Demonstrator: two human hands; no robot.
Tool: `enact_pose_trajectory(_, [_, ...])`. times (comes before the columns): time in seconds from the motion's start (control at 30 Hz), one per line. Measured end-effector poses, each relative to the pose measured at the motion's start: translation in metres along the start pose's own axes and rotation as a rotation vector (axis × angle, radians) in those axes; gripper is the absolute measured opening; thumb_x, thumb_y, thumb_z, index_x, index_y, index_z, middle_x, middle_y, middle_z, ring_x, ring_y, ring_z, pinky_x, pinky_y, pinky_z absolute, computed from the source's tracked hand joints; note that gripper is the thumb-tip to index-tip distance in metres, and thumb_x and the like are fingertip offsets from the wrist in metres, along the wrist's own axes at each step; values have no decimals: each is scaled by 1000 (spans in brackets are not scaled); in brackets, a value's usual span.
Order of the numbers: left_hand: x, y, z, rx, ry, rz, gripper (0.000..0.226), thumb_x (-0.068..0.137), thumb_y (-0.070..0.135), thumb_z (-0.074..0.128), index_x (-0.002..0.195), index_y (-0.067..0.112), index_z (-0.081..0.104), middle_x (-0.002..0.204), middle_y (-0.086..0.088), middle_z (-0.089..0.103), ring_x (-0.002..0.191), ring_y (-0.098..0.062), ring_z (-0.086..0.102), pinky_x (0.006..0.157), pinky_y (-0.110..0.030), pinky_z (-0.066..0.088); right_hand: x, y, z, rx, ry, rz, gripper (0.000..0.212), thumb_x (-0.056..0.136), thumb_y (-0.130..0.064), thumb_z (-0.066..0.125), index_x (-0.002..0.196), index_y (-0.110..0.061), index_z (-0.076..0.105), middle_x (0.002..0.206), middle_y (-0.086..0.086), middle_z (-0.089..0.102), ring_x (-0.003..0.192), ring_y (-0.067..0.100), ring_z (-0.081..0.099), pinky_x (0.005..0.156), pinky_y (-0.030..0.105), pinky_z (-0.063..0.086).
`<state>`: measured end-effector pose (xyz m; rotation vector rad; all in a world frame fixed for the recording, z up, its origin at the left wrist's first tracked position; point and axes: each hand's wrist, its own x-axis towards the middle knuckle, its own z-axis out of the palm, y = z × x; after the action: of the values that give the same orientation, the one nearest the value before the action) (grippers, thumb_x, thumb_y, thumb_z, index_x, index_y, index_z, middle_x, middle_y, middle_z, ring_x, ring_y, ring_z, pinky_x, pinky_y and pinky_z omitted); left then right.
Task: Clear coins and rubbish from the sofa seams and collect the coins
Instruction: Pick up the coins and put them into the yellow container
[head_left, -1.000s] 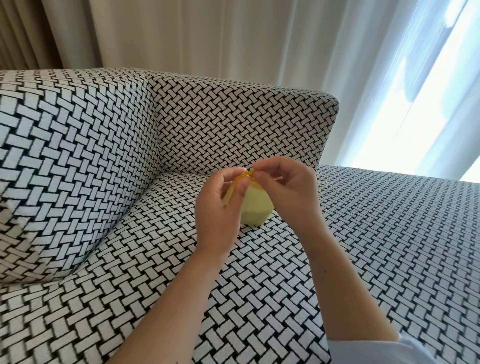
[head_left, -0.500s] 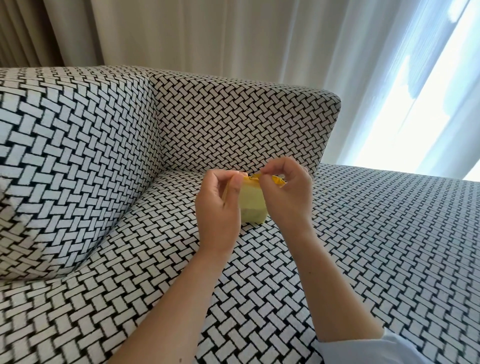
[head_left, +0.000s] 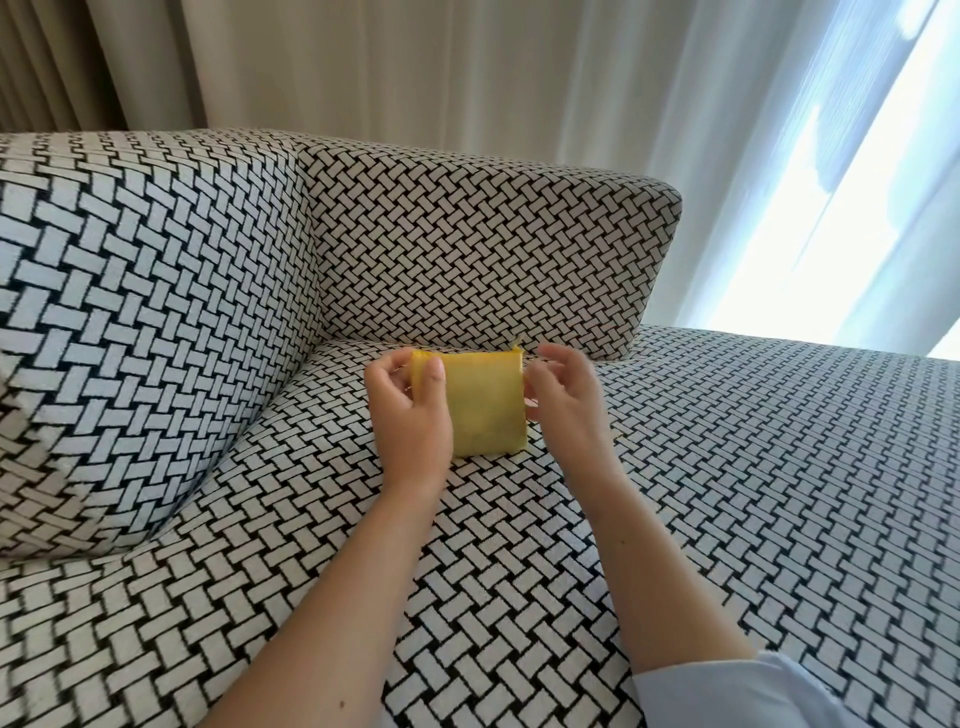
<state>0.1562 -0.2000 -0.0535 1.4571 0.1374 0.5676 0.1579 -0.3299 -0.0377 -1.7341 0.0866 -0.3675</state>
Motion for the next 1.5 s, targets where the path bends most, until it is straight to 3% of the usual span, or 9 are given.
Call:
enact_pose_trajectory(0.1, [-1,-4,1,94,-45,-23,38,95,30,57,129,23,41,111,11,50,91,2,53,66,-16,44,-2,8,6,-26,-112,85,46,96,-29,54,140,-25,41,114,-8,57,101,7,57,71,22,48])
enact_pose_trajectory(0.17, [-1,-8,1,204,-60,-9,35,95,33,57,125,21,44,106,10,54,85,2,53,63,-19,45,-4,12,8,-27,-150,89,37,97,-27,53,133,-25,47,111,-4,61,94,6,59,63,16,46])
enact_pose_trajectory(0.27, [-6,-12,-1,379,-69,46,27,93,42,57,109,21,49,90,11,57,73,-2,55,56,-24,45,-10,15,12,-96,-139,19,5,98,-29,51,100,-27,56,101,9,65,83,16,59,67,32,53])
enact_pose_trajectory(0.33, [-10,-12,-2,424,-56,101,24,93,43,56,103,22,50,84,11,56,68,-3,55,53,-23,43,-15,17,14,-163,-108,-32,9,98,-30,51,97,-22,53,97,13,64,77,20,56,71,45,54])
enact_pose_trajectory(0.47, [-16,-8,-7,407,-65,122,20,94,42,55,96,22,55,79,10,58,66,-5,56,54,-25,44,-27,18,12,-261,-33,-109,12,99,-32,49,96,-21,50,78,1,59,62,11,50,57,35,47])
enact_pose_trajectory(0.87, [-83,18,-60,544,-26,82,21,97,42,49,89,23,51,69,12,53,56,-2,51,44,-15,35,-111,2,7,-224,-110,40,20,101,-36,46,92,-20,52,73,0,62,55,9,52,48,24,45])
enact_pose_trajectory(1.1, [-118,40,-134,435,-4,-8,18,98,39,48,88,25,49,76,5,58,61,-8,57,45,-13,44,-179,-24,38,-121,-204,78,20,101,-33,47,92,-17,55,74,-1,61,47,-3,50,44,16,44])
enact_pose_trajectory(1.37, [-122,77,-270,441,252,11,17,97,29,54,84,19,49,74,5,52,65,-2,48,55,-10,36,-253,-73,138,-44,-418,56,19,100,-33,49,95,-15,55,84,6,63,69,18,59,57,33,51])
enact_pose_trajectory(1.5, [-117,95,-347,432,372,29,18,96,29,55,87,15,52,79,-1,56,72,-13,55,64,-27,41,-289,-102,200,12,-548,24,18,100,-33,50,100,-15,54,78,-2,56,61,9,53,46,20,42])
